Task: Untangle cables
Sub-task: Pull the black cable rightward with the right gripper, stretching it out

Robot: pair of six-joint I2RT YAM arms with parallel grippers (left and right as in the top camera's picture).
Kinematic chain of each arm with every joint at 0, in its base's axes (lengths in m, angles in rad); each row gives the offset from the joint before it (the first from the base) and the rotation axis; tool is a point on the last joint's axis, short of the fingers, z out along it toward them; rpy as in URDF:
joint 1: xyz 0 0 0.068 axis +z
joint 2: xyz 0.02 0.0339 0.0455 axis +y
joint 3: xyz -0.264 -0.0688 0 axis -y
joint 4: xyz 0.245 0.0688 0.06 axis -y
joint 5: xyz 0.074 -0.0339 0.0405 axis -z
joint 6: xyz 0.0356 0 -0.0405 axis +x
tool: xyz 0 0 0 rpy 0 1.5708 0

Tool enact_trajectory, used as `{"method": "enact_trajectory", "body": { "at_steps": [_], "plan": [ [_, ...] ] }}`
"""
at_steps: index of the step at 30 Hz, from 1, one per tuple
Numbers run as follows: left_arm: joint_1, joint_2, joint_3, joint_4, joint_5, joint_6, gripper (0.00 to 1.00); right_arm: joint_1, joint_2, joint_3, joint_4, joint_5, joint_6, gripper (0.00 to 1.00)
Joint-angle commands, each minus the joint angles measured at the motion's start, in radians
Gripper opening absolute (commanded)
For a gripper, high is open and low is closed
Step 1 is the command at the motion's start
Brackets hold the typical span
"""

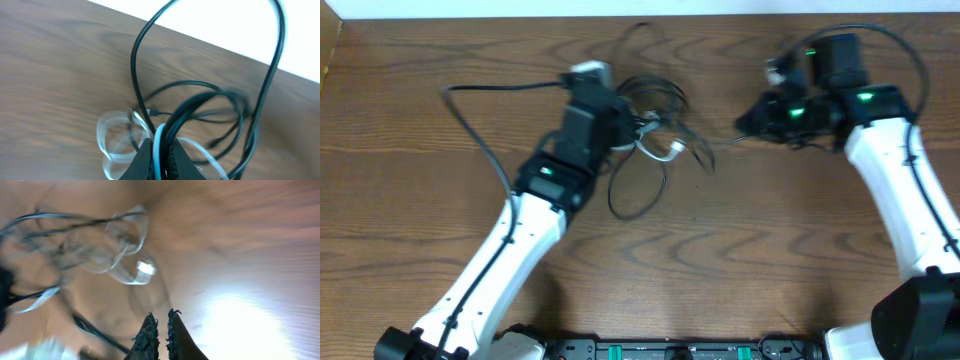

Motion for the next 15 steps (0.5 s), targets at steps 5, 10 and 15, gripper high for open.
{"method": "enact_trajectory", "body": {
  "at_steps": [5,10,15],
  "plan": [
    [0.052,-0.013,0.019,-0.039,-0.15,0.038,0.08,-0.081,-0.023,-0.008,-0.032,0.206,-0.065,0.01],
    [0.051,-0.013,0.019,-0.038,-0.085,0.058,0.08,-0.062,-0.023,-0.008,-0.036,0.203,-0.079,0.01],
    [0.056,-0.013,0.019,-0.014,-0.099,0.08,0.08,-0.079,-0.023,-0.008,-0.069,0.307,-0.082,0.01]
  ]
}}
